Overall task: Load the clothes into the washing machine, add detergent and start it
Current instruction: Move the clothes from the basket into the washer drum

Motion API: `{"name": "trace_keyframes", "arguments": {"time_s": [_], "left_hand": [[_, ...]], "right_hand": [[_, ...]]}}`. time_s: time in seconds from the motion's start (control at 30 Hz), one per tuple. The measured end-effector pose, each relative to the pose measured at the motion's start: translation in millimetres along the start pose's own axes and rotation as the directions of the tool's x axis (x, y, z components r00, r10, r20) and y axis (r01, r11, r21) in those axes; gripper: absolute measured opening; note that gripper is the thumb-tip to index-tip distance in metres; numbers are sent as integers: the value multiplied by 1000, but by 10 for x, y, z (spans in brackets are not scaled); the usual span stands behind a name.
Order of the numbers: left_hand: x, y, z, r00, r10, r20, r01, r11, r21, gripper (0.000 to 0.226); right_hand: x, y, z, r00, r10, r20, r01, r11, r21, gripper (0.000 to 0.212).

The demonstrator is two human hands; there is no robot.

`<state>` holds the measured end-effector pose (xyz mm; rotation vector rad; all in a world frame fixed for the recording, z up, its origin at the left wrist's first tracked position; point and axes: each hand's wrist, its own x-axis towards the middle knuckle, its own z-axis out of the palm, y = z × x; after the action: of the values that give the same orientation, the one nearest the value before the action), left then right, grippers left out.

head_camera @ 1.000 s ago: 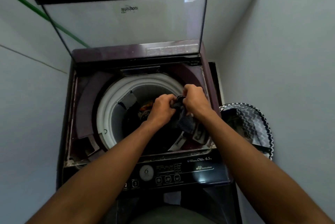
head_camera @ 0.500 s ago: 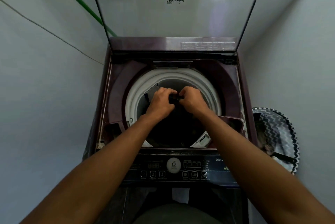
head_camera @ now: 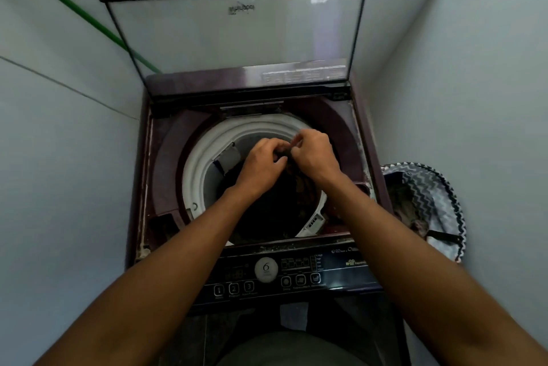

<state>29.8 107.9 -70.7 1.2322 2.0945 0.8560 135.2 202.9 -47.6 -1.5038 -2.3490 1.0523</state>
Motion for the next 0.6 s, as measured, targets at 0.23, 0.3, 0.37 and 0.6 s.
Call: {"name": "trace_keyframes", "arguments": {"time_s": [0.23, 0.3, 0.37, 0.6], "left_hand": [[181, 669, 418, 982, 187, 28, -187, 982, 12, 23], [211, 850, 561, 971, 231, 59, -232, 973, 13, 23], [244, 1044, 731, 956, 279, 94, -281, 959, 17, 23], [325, 1569, 1380, 894, 388, 226, -405, 914, 35, 27]], "right_hand": [[-103, 451, -533, 945, -22, -328, 52, 995, 82, 10], [-147, 667, -682, 930, 11, -368, 39, 991, 129, 10], [-189, 946, -817, 917, 57, -394, 4, 988, 151, 10], [-386, 2019, -1137, 887, 346, -306, -283, 931, 230, 14]]}}
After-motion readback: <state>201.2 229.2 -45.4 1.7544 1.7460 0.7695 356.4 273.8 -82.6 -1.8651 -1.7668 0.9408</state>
